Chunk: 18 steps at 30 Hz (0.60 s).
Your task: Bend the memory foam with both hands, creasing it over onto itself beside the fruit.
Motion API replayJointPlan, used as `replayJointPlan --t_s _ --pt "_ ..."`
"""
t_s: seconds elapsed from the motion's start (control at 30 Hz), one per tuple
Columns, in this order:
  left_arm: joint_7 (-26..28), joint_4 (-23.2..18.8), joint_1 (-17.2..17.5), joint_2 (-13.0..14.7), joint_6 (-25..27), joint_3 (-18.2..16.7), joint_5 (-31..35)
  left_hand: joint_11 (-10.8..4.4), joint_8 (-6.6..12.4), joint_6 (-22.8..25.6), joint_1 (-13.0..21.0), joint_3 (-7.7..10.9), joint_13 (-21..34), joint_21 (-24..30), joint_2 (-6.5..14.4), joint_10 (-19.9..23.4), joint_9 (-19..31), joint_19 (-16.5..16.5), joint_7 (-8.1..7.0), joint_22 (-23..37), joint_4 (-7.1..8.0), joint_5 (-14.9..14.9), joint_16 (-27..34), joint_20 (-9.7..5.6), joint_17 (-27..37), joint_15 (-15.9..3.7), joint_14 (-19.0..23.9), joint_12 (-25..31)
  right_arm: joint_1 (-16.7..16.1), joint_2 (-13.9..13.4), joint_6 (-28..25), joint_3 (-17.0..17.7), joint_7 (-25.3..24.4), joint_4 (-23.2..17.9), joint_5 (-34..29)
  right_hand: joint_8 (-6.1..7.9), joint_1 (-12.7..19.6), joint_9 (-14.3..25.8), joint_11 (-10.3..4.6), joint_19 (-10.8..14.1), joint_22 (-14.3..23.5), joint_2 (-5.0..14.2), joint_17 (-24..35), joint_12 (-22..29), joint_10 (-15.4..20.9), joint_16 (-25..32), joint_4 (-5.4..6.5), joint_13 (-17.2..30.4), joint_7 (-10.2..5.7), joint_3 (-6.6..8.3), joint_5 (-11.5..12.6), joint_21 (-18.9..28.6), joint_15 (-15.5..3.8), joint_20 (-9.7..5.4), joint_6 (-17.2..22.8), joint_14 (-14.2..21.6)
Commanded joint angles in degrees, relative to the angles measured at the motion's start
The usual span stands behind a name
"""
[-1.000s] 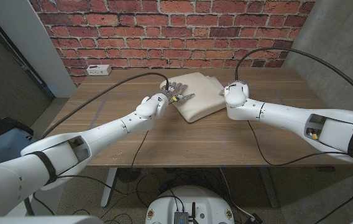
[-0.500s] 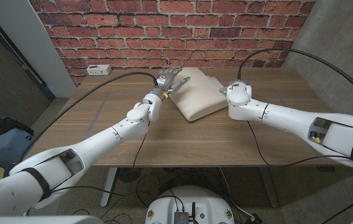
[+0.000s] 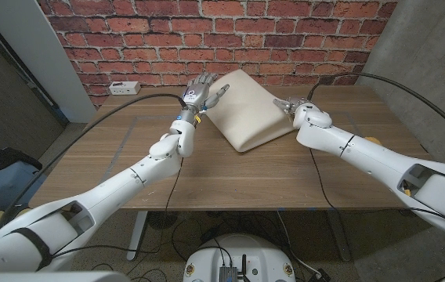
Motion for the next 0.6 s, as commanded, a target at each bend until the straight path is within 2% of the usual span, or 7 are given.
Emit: replayJointPlan --t_s 0.03,0.07,0.13,0.23,0.33,0.5,0.6 --pt "4.3 -6.5 5.1 2.6 0.0 -4.9 -3.0 -0.18 -0.31 0.1 1.0 0.51 0.2 -0.2 0.4 0.2 -0.1 -0.2 -0.48 0.0 -0.09 0.2 -0.4 0.20 -0.1 -0.33 0.2 -0.3 -13.9 0.1 18.2 21.0 -13.1 -5.7 17.2 0.38 -1.4 -0.1 2.35 0.8 0.1 2.96 0.1 0.6 2.0 0.5 0.09 -0.1 0.92 -0.83 0.4 0.8 0.86 1.55 1.5 1.4" --pt "4.2 -6.5 5.1 2.6 0.0 -5.0 -3.0 -0.17 -0.35 0.1 1.1 0.54 0.2 -0.2 0.4 0.2 -0.1 -0.2 -0.58 0.0 -0.10 0.2 -0.5 0.14 -0.1 -0.37 0.2 -0.4 -13.8 -0.1 18.4 20.9 -13.3 -5.7 17.5 0.35 -1.5 -0.1 2.74 1.1 0.0 2.67 0.1 0.7 2.4 0.6 -0.03 -0.1 1.02 -0.96 0.4 1.0 0.94 1.79 1.7 1.6" --pt "4.8 -7.8 6.6 2.9 -1.1 -6.6 -5.0 -0.21 -0.44 0.1 1.2 0.62 0.2 -0.3 0.4 0.3 -0.1 -0.3 -0.67 0.0 -0.14 0.2 -0.6 0.22 -0.1 -0.42 0.1 -0.4 -16.2 0.5 22.7 23.9 -15.3 -6.4 20.7 0.50 -1.6 -0.1 3.31 2.3 0.0 1.79 -0.1 0.9 3.7 0.9 -0.35 -0.1 1.54 -1.43 0.3 1.4 1.57 2.38 3.0 3.1" --pt "4.5 -9.0 8.0 3.4 -2.2 -8.3 -7.4 -0.14 -0.56 0.1 1.3 0.70 0.2 -0.4 0.5 0.2 -0.1 -0.3 -0.69 0.0 -0.18 0.2 -0.7 0.23 -0.1 -0.23 0.1 -0.6 -18.0 0.5 26.4 25.5 -17.1 -6.8 22.7 0.46 -1.6 -0.2 4.25 2.4 -0.1 1.08 -0.2 1.0 4.2 0.8 -0.61 -0.1 1.90 -1.77 0.3 1.4 1.93 2.66 3.4 3.2" --pt "4.3 -10.0 9.3 3.7 -3.5 -10.1 -10.0 -0.11 -0.73 0.0 1.4 0.80 0.2 -0.5 0.5 0.1 -0.1 -0.3 -0.78 0.0 -0.23 0.2 -0.8 0.28 0.0 -0.15 0.0 -0.8 -19.7 0.6 30.9 27.1 -18.2 -6.6 25.3 0.45 -1.4 -0.2 4.57 1.3 -0.1 0.00 -0.5 1.0 5.0 0.8 -1.04 -0.1 2.19 -2.27 0.2 1.0 2.65 2.48 4.1 3.8" --pt "3.3 -11.9 11.4 4.0 -6.4 -13.3 -15.5 -0.05 -0.95 0.2 1.7 0.97 0.2 -0.9 0.4 0.0 -0.1 -0.7 -0.77 0.0 -0.32 0.1 -1.1 0.35 0.0 0.06 -0.4 -1.1 -22.4 1.2 39.5 29.6 -18.9 -5.3 29.6 0.53 -1.2 -0.2 4.95 1.1 -0.2 -0.69 -0.7 0.9 5.3 0.8 -1.39 -0.2 2.66 -2.56 0.1 0.9 3.13 2.73 4.9 4.3" --pt "3.0 -12.9 12.5 4.3 -7.8 -14.7 -17.7 0.14 -1.19 0.0 1.8 1.04 0.2 -1.0 0.4 -0.1 -0.1 -0.8 -0.93 0.0 -0.36 0.0 -1.3 0.35 0.0 0.17 -0.6 -1.3 -23.7 1.9 42.9 30.7 -19.8 -5.1 31.6 0.58 -1.0 -0.2 5.36 1.0 -0.2 -1.00 -0.8 0.9 5.5 0.7 -1.62 -0.2 2.79 -2.66 0.1 0.9 3.49 2.77 5.4 4.3"
